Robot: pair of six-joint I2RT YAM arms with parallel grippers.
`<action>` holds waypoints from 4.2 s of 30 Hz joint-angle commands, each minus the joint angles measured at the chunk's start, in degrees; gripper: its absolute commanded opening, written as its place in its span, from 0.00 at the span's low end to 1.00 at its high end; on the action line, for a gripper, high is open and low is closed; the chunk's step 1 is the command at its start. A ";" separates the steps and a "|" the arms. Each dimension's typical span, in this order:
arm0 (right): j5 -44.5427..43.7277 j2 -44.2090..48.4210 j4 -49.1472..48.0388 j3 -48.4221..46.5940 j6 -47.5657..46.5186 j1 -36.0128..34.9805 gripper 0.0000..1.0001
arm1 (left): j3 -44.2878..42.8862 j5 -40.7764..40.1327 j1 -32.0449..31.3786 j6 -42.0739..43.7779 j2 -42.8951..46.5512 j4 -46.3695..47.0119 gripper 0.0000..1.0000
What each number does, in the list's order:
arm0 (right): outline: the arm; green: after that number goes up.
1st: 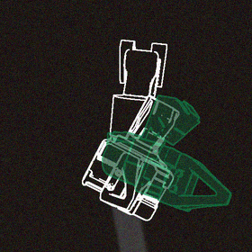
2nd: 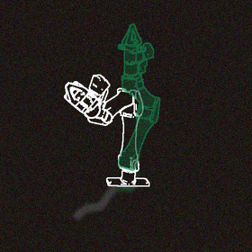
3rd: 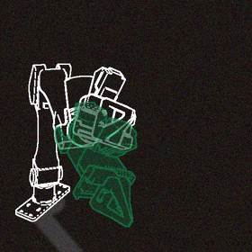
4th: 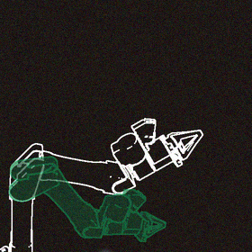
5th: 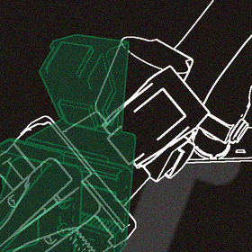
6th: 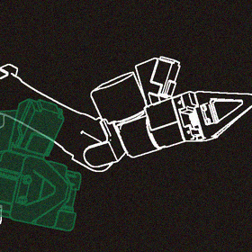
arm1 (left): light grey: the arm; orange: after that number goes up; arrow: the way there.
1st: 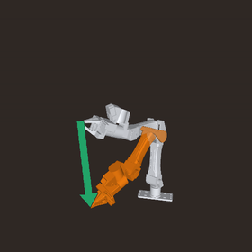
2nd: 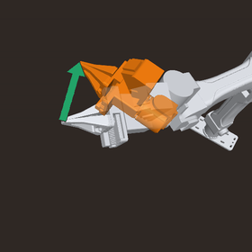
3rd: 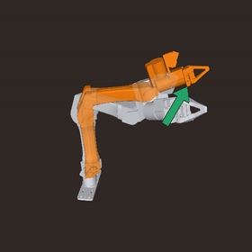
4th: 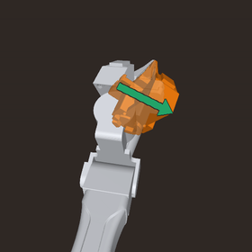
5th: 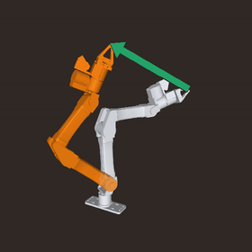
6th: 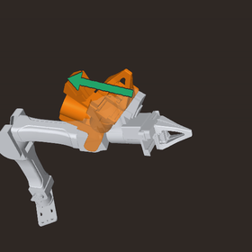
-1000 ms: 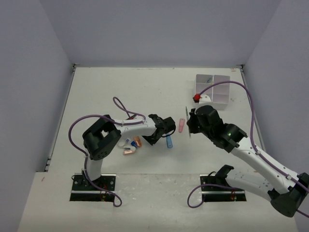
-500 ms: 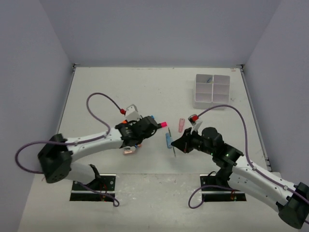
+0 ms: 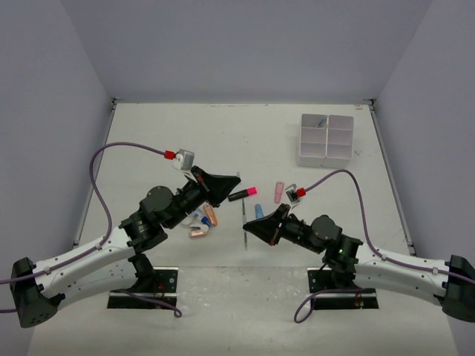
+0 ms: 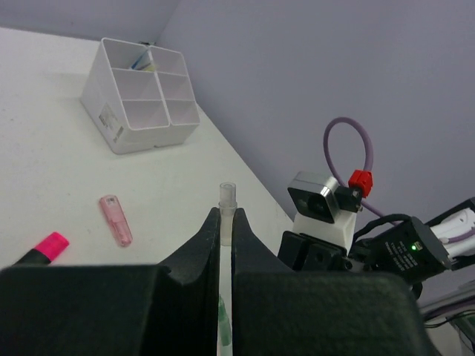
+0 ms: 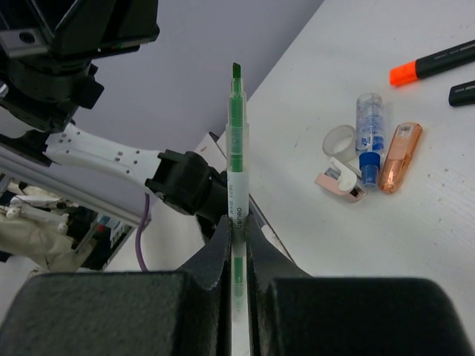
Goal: Sort the stationery into containers
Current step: Close the pen cap on the pen.
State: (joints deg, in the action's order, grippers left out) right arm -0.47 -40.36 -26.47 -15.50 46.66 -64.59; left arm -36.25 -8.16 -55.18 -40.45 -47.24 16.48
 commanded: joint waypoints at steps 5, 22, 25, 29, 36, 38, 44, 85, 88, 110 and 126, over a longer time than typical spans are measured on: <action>-6.59 2.05 -1.48 -3.29 -1.43 -0.83 0.00 | 1.27 7.89 0.16 3.36 0.22 5.58 0.00; -5.61 3.19 2.70 -5.84 -3.63 -0.86 0.00 | 1.06 8.88 0.16 1.78 -4.24 10.17 0.00; -5.68 3.53 2.04 -5.17 -3.16 -0.89 0.00 | 0.92 8.51 0.16 2.04 -3.91 9.80 0.00; -5.84 4.34 2.17 -4.65 -2.91 -0.98 0.00 | 0.74 6.10 0.16 1.94 -3.59 9.45 0.00; -5.78 4.33 2.75 -5.06 -3.14 -1.17 0.00 | 0.91 5.68 0.15 1.60 -3.73 10.17 0.00; -6.05 4.34 2.83 -4.88 -3.06 -1.33 0.00 | 0.91 5.35 0.07 1.51 -3.73 10.35 0.00; -6.75 4.32 3.90 -5.63 -3.29 -1.33 0.00 | 0.25 7.20 0.16 1.29 -4.72 11.00 0.00; -13.94 0.53 11.62 -24.95 -18.05 -0.47 0.00 | 3.73 12.81 0.10 -0.26 -4.26 13.28 0.00; -13.58 -0.69 11.70 -29.00 -20.73 -0.21 0.00 | 3.97 12.83 0.14 0.59 -4.02 12.54 0.00; 1.09 -8.89 12.32 -29.15 -22.24 0.25 0.11 | -4.82 13.36 0.12 7.10 -1.82 3.80 0.00; 1.45 -11.24 13.64 -30.56 -23.19 0.25 0.00 | -7.94 11.45 0.16 9.84 0.12 0.33 0.63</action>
State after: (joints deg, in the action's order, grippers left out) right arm -0.09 -52.94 -11.48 -44.31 25.07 -64.03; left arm -40.16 6.29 -55.11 -33.62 -47.88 20.29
